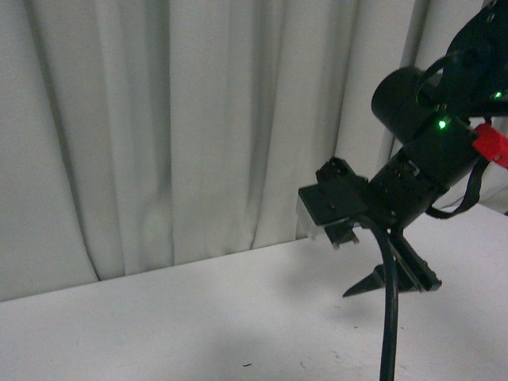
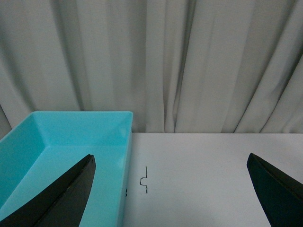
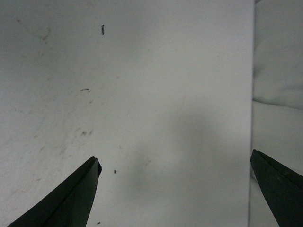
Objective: Wind up and store yellow beetle toy
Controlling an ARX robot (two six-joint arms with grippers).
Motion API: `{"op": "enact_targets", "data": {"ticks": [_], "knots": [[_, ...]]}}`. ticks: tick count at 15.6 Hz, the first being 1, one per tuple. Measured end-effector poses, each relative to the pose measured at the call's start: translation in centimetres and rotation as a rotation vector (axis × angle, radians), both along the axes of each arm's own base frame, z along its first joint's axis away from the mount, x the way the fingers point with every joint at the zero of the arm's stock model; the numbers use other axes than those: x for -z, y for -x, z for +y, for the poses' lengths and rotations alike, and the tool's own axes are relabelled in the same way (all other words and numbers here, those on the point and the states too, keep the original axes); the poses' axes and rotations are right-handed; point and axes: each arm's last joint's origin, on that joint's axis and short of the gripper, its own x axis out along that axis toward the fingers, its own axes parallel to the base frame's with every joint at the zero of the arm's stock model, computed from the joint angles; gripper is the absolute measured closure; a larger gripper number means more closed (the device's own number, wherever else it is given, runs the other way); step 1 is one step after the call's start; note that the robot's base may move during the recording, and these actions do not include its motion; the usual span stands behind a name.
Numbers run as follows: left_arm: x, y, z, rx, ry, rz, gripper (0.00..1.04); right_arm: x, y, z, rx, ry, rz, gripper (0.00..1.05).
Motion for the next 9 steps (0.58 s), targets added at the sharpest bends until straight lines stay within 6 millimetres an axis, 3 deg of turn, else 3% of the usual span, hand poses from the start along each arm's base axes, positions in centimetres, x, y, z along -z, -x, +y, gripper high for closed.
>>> {"op": "enact_targets", "data": {"ticks": [3,5,6,7,9], "knots": [[0.0,0.0,0.0,0.0,0.0,0.0,0.07,-3.3,0.6,0.1,-0.01,-0.023,-0.097,0.07],[0.0,0.0,0.0,0.0,0.0,0.0,0.07,-6.6,2.0,0.5,-0.037,-0.051,-0.202,0.07],[0.0,0.0,0.0,-0.001,0.0,0.0,0.07,-7.8,2.7,1.2,0.1,-0.004,-0.464,0.14],[0.0,0.0,0.0,0.001,0.0,-0.001,0.07,-7.8,4.4,2.1,0.304,-0.042,-0.597,0.23],[0.0,0.0,0.0,0.0,0.0,0.0,0.07,-6.5,10.1,3.4,0.731,-0.449,-0.76,0.46]]}}
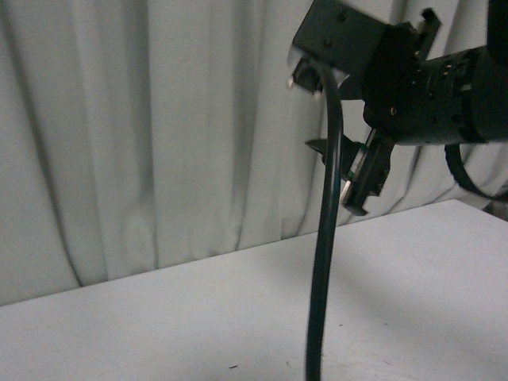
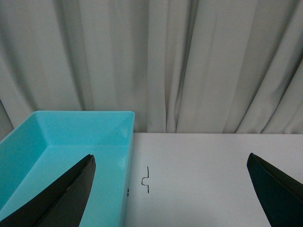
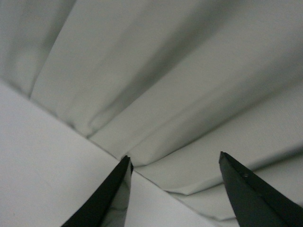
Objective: Wind up and store yellow beetle toy
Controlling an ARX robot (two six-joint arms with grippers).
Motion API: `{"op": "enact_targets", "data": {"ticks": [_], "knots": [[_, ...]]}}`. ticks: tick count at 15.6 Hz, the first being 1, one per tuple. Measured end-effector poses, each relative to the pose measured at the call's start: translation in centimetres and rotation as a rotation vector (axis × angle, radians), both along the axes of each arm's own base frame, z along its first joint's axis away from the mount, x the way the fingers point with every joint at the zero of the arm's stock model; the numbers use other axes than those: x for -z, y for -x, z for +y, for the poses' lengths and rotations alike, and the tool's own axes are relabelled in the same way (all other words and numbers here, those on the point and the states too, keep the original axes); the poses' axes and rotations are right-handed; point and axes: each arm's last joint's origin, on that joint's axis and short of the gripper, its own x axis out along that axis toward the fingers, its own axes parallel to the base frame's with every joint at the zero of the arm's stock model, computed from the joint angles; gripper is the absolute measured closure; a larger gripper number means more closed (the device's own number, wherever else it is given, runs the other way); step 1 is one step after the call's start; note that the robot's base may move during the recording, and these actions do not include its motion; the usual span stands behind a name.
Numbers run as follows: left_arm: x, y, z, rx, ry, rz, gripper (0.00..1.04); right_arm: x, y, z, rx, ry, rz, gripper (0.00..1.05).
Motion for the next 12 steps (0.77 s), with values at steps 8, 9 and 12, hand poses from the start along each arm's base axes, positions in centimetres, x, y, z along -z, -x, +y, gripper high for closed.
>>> {"op": "enact_targets", "data": {"ticks": [8,9,12], "knots": [[0.0,0.0,0.0,0.0,0.0,0.0,0.07,3.6,9.8,-0.5,0.102,-0.723,-0.139,1.03],[0.0,0.0,0.0,0.0,0.0,0.0,0.07,4.1,10.4,-0.5,0.102,-0.726,-0.139,1.03],[0.0,0.0,0.0,0.0,0.0,0.0,0.07,5.3,11.8,-0.5,0.108,-0.727,-0.124,1.03]]}}
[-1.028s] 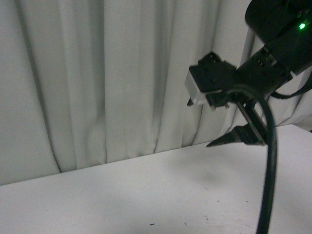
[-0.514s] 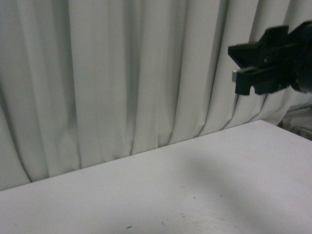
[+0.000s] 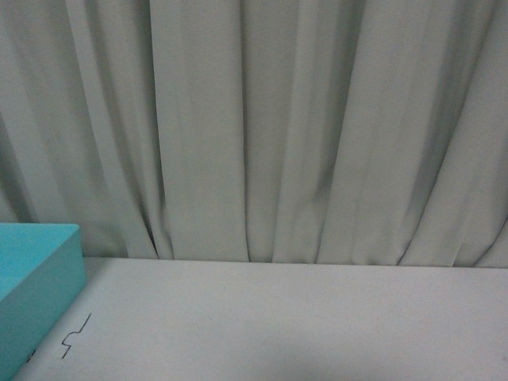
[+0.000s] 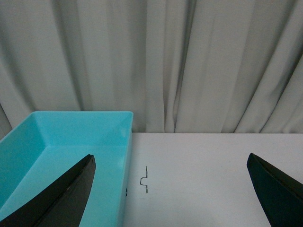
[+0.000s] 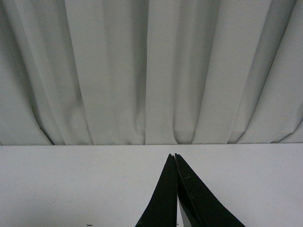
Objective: Wind up and store yellow beetle toy
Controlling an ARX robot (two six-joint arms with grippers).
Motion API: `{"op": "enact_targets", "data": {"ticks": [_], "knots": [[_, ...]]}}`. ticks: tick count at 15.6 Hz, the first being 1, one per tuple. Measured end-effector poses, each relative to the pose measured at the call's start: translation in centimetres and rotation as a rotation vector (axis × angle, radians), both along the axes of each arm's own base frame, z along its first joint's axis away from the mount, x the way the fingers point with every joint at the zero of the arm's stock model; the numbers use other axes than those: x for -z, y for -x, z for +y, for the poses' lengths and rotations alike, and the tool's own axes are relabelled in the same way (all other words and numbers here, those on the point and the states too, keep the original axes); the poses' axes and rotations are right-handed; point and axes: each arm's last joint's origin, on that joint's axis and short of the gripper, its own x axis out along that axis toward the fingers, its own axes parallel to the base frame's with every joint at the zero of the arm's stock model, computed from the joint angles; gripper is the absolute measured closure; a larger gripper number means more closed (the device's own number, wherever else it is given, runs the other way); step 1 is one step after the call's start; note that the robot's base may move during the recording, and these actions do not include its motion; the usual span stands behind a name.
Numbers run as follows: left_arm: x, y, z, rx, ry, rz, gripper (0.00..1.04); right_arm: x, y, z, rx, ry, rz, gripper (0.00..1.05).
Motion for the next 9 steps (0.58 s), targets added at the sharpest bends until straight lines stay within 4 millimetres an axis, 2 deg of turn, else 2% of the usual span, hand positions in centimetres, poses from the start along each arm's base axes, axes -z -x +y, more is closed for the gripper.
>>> {"op": "enact_targets", "data": {"ticks": [9], "knots": [[0.0,0.0,0.0,0.0,0.0,0.0,0.07,1.7,2.6,0.0,0.001,-0.003,-0.013,1.03]]}}
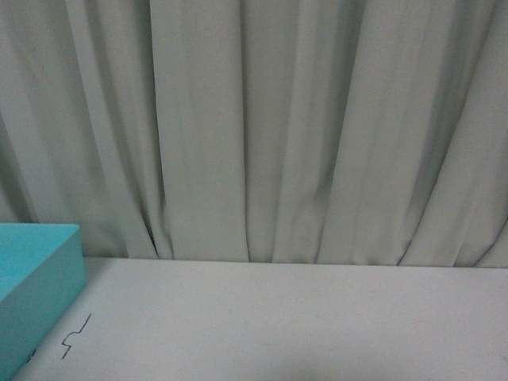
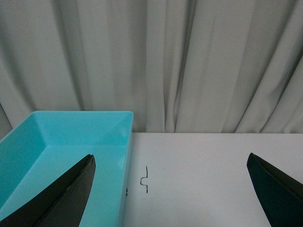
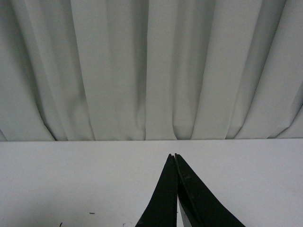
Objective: Wind up and store yellow beetle toy
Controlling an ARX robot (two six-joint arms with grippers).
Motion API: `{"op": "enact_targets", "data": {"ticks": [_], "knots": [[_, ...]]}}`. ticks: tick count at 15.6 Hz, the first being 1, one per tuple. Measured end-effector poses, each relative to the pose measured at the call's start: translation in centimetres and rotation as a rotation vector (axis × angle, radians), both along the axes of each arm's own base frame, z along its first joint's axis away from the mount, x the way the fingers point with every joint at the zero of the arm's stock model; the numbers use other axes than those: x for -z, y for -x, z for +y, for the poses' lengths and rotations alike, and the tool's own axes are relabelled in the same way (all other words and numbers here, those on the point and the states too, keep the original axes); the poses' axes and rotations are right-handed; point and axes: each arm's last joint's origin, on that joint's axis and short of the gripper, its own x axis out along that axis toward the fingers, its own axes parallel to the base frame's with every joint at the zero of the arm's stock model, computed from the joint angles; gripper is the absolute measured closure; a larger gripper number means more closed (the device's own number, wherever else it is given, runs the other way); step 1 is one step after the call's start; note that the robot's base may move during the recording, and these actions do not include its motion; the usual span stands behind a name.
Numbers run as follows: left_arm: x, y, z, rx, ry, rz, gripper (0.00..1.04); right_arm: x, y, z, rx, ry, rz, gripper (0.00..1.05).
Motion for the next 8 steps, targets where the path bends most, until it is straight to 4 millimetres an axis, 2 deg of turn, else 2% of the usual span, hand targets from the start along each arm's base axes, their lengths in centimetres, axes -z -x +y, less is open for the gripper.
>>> {"op": "enact_targets", "data": {"ticks": [8], "knots": [[0.0,0.0,0.0,0.0,0.0,0.0,0.07,-0.1,1.2,0.0,0.0,0.0,-0.007,1.03]]}}
